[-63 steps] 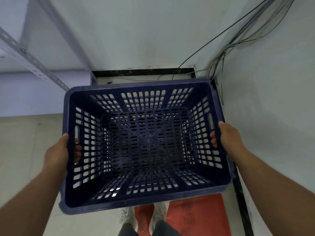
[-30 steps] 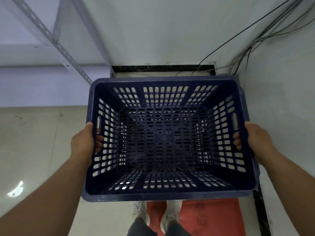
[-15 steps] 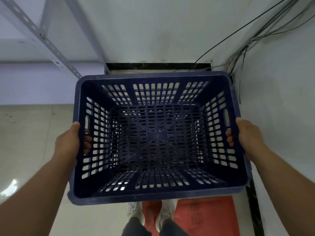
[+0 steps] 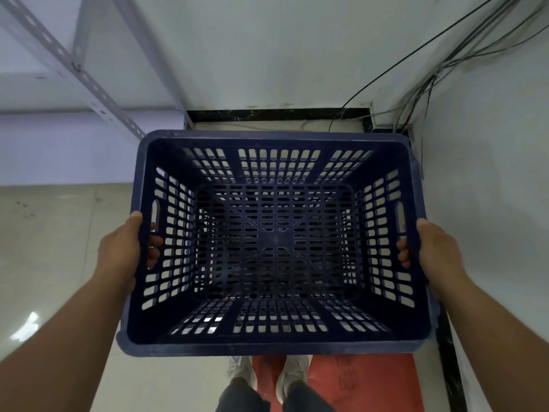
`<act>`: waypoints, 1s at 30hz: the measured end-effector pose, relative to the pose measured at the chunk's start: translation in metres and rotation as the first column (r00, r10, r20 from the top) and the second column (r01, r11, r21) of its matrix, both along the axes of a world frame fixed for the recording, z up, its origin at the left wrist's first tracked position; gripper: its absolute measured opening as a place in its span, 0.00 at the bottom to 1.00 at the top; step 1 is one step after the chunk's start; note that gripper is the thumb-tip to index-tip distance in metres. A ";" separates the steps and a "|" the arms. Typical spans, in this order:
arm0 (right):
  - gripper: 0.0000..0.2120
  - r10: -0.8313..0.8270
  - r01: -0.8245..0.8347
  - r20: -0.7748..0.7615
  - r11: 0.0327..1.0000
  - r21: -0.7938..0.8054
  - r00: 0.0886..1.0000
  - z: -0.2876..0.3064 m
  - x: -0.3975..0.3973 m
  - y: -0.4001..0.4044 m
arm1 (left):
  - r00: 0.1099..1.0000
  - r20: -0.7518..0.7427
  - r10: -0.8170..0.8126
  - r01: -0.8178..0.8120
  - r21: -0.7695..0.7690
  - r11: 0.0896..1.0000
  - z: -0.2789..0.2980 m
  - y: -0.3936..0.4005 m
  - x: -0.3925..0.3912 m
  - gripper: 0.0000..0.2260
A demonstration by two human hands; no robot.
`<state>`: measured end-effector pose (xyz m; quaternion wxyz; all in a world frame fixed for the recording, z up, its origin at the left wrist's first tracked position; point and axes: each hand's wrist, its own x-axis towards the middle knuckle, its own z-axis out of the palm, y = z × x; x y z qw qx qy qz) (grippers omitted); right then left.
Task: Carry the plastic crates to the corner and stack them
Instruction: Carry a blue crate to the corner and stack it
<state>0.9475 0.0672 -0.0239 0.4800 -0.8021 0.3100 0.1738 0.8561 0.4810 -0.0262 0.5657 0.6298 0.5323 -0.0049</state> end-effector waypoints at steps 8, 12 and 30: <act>0.17 -0.003 0.003 -0.001 1.000 -0.006 1.000 0.004 0.011 0.000 | 0.999 -0.034 0.010 -0.011 -0.024 1.000 -0.001 -0.004 -0.006 0.19; 0.19 0.019 -0.018 0.011 0.999 -0.039 1.000 0.001 0.008 -0.004 | 0.999 -0.036 0.026 -0.027 -0.024 0.999 0.001 -0.008 -0.004 0.18; 0.20 0.073 -0.065 0.052 0.987 -0.146 0.996 -0.001 0.010 -0.014 | 0.998 -0.061 -0.002 0.012 0.150 0.989 0.002 -0.033 -0.007 0.20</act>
